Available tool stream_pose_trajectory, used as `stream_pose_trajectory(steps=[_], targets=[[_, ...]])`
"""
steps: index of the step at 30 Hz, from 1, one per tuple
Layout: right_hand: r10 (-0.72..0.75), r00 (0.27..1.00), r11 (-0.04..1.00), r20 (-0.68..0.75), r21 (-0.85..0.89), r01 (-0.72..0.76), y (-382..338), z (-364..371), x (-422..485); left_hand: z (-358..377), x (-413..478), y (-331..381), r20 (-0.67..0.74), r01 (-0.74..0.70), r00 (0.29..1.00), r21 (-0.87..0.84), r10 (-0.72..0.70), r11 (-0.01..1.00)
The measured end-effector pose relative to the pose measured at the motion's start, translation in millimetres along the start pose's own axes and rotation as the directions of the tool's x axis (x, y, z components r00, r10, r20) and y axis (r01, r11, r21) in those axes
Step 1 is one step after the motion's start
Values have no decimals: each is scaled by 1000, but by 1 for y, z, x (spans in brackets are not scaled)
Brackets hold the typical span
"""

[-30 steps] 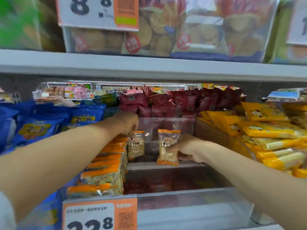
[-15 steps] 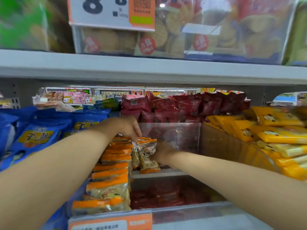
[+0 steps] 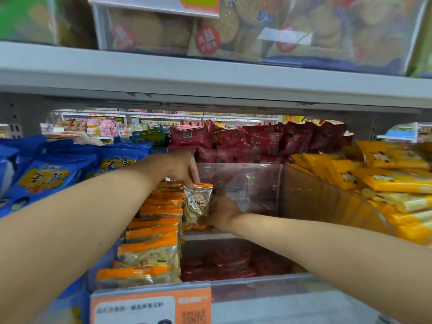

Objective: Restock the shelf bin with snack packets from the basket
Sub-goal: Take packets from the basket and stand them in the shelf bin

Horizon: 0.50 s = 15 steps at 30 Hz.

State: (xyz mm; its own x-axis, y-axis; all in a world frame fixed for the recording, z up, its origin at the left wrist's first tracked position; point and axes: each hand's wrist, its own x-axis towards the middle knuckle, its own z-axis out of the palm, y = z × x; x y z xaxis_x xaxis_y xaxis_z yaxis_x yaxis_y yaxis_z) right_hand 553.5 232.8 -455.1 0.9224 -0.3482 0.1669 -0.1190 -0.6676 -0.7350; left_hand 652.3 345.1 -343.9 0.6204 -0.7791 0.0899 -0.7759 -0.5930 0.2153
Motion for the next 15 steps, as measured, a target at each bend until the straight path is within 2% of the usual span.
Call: stream_pose_trajectory(steps=[3,8,11,15], targets=[[6,1000,1000,0,17,-6,1,2,1,3,1,2,3,-5,1000,34,5,999],[117,977,958,176,238,-158,5,-4,3,3,2,1,5,7,1000,38,-7,999],[214,937,920,274,265,-288,3,-10,4,0,-1,-2,15,28,999,-9,-28,1000],[263,903,902,340,244,-355,-1,-19,-1,2,-4,-1,-11,23,1000,-6,-23,1000]])
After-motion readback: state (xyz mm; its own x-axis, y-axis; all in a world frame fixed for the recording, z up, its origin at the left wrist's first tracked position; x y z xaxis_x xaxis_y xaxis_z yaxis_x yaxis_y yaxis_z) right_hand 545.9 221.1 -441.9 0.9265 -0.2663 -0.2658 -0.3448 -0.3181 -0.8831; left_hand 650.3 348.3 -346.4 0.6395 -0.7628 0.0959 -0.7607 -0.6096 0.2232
